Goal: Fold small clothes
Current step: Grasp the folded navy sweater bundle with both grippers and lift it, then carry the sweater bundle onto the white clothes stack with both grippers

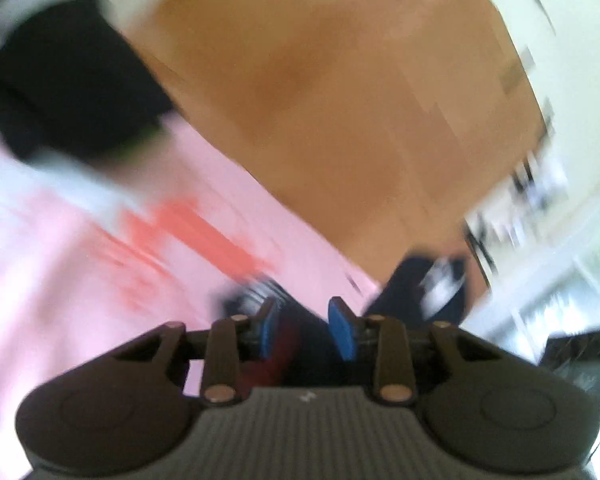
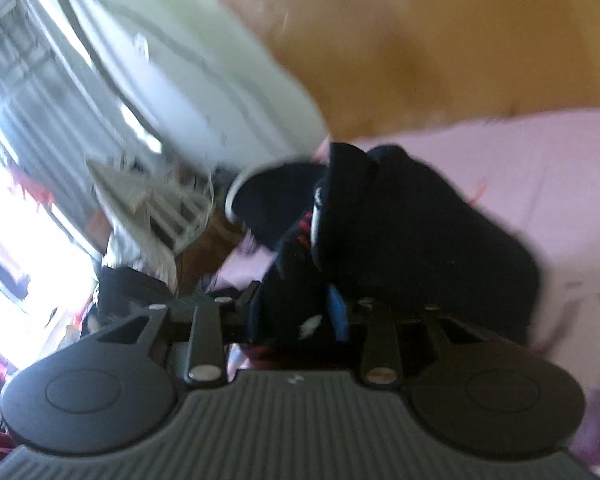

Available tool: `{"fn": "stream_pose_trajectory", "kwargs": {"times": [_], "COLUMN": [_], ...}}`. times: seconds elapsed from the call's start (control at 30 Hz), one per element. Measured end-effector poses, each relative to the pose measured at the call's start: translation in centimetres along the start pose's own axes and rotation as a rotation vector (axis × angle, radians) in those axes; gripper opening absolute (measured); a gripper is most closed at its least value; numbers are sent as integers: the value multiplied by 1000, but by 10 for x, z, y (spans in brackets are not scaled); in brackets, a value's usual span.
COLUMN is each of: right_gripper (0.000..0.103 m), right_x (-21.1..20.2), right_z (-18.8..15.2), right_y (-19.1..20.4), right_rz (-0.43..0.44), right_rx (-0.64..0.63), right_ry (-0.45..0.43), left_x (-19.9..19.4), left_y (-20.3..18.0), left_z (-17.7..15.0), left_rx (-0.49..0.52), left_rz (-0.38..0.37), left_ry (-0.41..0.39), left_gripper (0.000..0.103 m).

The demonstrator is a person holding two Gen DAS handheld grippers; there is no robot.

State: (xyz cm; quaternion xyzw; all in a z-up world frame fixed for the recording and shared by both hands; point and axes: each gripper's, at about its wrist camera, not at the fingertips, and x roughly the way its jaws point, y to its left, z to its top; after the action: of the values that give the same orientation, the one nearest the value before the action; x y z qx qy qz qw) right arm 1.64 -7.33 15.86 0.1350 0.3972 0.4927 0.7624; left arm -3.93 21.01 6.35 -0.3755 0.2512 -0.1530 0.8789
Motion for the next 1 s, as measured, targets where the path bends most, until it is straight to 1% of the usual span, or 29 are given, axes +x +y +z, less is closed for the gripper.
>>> {"fn": "stream_pose_trajectory", "kwargs": {"times": [0.03,0.07,0.1,0.17,0.23,0.3,0.33,0.37,0.4,0.43,0.47,0.5,0.53,0.57,0.6,0.67,0.7,0.73,0.77,0.8,0.83,0.87,0.93,1.0], "right_gripper": [40,45,44,45,49,51,51,51,51,51,50,49,47,39,36,35,35,36,34,25,25,25,25,25], "right_x": [25,48,70,75,61,34,18,0,-24,-40,-51,-57,-57,-52,-43,-15,3,24,53,74,81,86,84,79], "right_z": [0,-3,-5,-6,-4,-4,-3,-4,-5,-3,0,6,11,16,19,29,33,37,40,37,30,31,30,28], "right_y": [-3,-7,-12,-10,-5,0,2,4,1,-1,-3,-5,-8,-11,-13,-18,-20,-25,-33,-43,-52,-54,-47,-48], "right_rz": [-15,-30,-20,-10,21,66,92,114,116,98,64,14,-26,-54,-55,-49,-65,-76,-93,-110,-97,-91,-107,-92], "right_rx": [-3,-1,-7,-5,-15,-34,-47,-57,-61,-58,-54,-51,-44,-32,-25,-28,-42,-51,-54,-51,-46,-30,-53,-50], "right_ry": [46,102,139,128,126,92,59,9,-64,-126,-180,-207,-210,-203,-189,-138,-104,-68,2,54,43,36,47,32], "left_x": [-14,-21,-25,-26,-17,-8,-4,2,5,10,14,17,19,22,23,26,28,31,35,40,43,41,39,40], "left_y": [10,14,17,19,15,12,6,-1,-6,-14,-20,-25,-29,-32,-33,-32,-31,-29,-26,-23,-19,-16,-13,-13], "left_z": [6,9,12,12,11,10,9,10,8,6,5,2,-1,-5,-7,-14,-20,-24,-29,-34,-40,-42,-40,-39], "left_rx": [-25,-38,-48,-56,-43,-23,-4,14,34,65,93,123,155,182,197,215,218,215,211,209,209,206,179,178], "left_rz": [20,31,39,39,22,-10,-32,-42,-47,-44,-32,-9,27,61,79,101,119,140,171,209,228,227,220,223], "left_ry": [-36,-59,-72,-75,-51,-23,-9,-3,1,3,1,-3,-5,-4,3,34,54,78,107,134,129,117,130,142], "left_gripper": [31,33,34,40,45,47,49,51,52,57,64,68,75,78,78,81,81,76,62,60,60,60,60,61]}}
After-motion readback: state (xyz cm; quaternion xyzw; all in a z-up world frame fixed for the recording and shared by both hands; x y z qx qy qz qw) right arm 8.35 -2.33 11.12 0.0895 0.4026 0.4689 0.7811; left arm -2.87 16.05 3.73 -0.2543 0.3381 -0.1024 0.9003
